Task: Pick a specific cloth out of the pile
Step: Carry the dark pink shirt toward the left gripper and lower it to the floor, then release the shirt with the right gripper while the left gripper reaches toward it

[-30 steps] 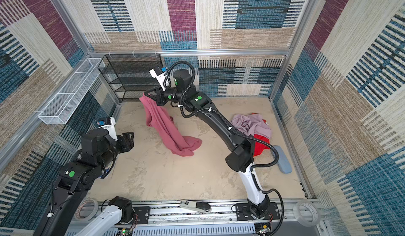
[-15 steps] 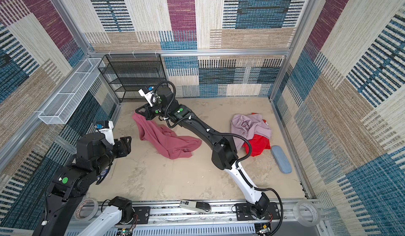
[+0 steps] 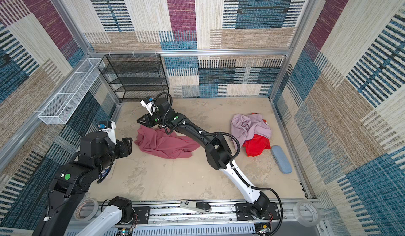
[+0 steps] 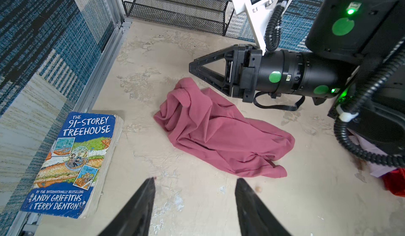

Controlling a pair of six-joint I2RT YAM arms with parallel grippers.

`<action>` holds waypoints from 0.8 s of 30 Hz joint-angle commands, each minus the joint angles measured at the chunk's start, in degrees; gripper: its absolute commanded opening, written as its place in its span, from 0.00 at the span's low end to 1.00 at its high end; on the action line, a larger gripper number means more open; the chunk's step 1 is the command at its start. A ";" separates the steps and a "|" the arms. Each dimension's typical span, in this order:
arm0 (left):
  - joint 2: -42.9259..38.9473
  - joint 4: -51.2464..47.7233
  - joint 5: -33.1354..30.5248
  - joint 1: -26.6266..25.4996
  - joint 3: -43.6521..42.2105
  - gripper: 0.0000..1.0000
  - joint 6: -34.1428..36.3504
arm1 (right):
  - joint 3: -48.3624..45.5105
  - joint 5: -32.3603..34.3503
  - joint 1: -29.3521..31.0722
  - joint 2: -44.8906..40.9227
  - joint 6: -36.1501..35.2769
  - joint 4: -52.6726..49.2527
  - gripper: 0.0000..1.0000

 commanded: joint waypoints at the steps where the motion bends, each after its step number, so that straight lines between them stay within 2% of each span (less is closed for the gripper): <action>1: 0.88 -0.04 1.65 -0.01 -0.37 0.61 -0.69 | -7.34 2.13 0.05 -4.56 -1.23 5.72 0.43; 6: 1.38 3.02 3.39 -0.06 -2.75 0.60 -0.72 | -21.90 6.61 0.01 -13.19 -2.29 12.84 0.43; 14: 2.91 13.02 8.75 -2.45 -9.20 0.60 -3.50 | -51.69 11.40 -3.19 -32.28 -0.64 27.16 0.42; 17: 5.36 15.54 8.78 -5.07 -9.77 0.60 -4.33 | -60.57 13.49 -4.93 -39.52 -0.75 28.69 0.42; 24: 14.83 21.68 4.12 -14.18 -9.57 0.60 -5.50 | -77.38 16.98 -9.92 -54.99 -0.89 29.54 0.42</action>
